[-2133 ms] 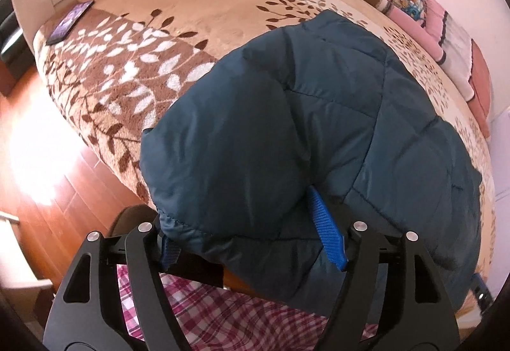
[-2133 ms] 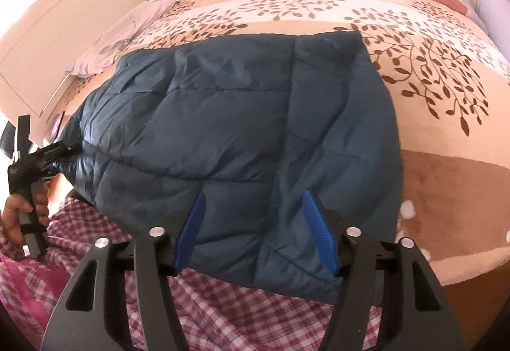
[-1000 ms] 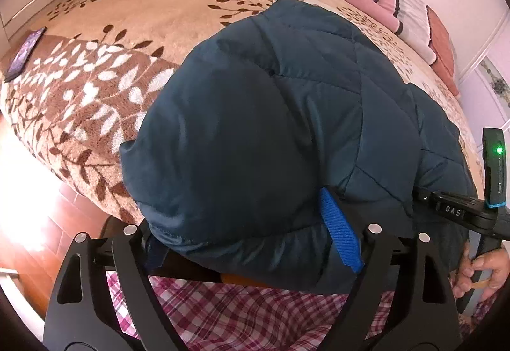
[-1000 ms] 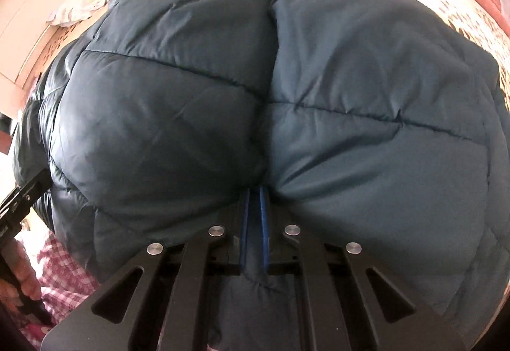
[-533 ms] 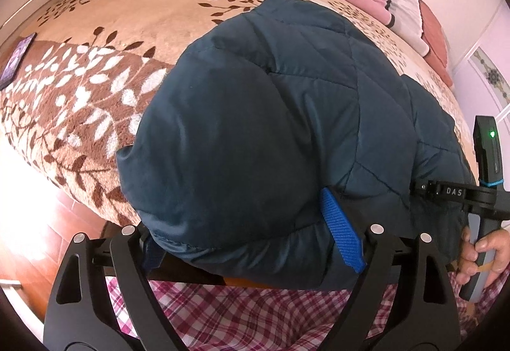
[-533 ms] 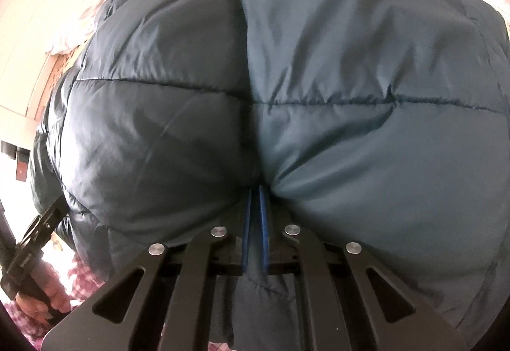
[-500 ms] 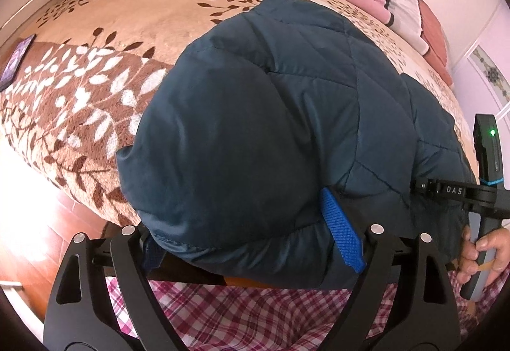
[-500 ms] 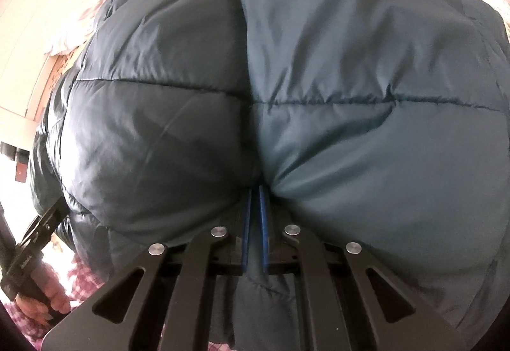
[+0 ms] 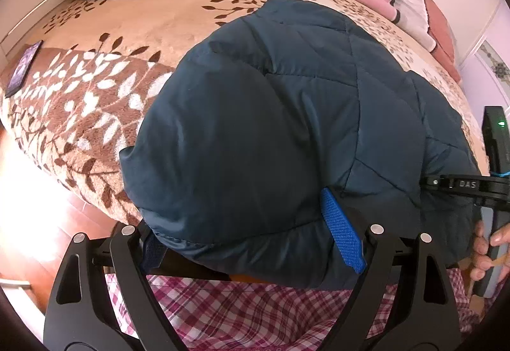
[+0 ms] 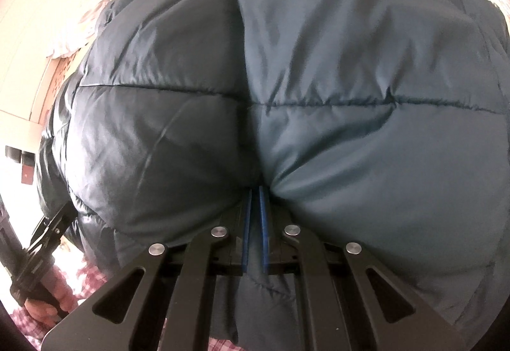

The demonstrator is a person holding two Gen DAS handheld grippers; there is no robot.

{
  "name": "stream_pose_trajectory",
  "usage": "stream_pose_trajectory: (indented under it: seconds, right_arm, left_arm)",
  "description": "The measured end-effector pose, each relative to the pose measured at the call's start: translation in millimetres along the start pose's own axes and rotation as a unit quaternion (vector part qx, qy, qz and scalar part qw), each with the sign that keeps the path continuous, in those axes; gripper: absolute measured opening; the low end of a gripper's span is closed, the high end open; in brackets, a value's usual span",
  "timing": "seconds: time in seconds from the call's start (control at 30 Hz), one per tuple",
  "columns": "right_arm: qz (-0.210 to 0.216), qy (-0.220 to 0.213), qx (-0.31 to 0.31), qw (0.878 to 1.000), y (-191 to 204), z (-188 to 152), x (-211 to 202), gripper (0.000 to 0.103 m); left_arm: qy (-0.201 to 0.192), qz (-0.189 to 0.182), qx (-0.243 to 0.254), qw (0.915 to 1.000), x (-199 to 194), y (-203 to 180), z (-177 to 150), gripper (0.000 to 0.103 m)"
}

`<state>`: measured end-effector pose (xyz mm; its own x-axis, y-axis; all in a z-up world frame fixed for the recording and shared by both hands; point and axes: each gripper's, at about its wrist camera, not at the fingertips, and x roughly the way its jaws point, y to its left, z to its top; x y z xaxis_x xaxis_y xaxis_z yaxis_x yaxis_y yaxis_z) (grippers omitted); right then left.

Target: Fold large clothes

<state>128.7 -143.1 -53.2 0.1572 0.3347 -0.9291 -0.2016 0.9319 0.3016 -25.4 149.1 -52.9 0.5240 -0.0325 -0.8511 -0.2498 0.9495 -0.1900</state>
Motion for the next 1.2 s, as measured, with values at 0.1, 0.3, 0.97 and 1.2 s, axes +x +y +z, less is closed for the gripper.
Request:
stream_pose_trajectory:
  seconds: [0.1,0.3,0.97,1.2]
  right_arm:
    - [0.018,-0.012,0.006,1.000,-4,2,-16,0.008]
    - [0.035,-0.104,0.019,0.994,-19,27,-68,0.009]
    - [-0.002,-0.033,0.063,0.997,-31,88,20,0.000]
    - [0.041,-0.080,0.081,0.993,-27,91,-15,0.002]
  left_arm:
    - [0.001,0.003,-0.002,1.0000,2,1,2,0.086]
    - [-0.002,0.013,0.009,0.9999,1,-2,3,0.086]
    - [-0.017,-0.031,0.000,0.9994,-2,6,6,0.085]
    - [-0.025,-0.086,-0.053,0.9946,-7,29,8,0.049]
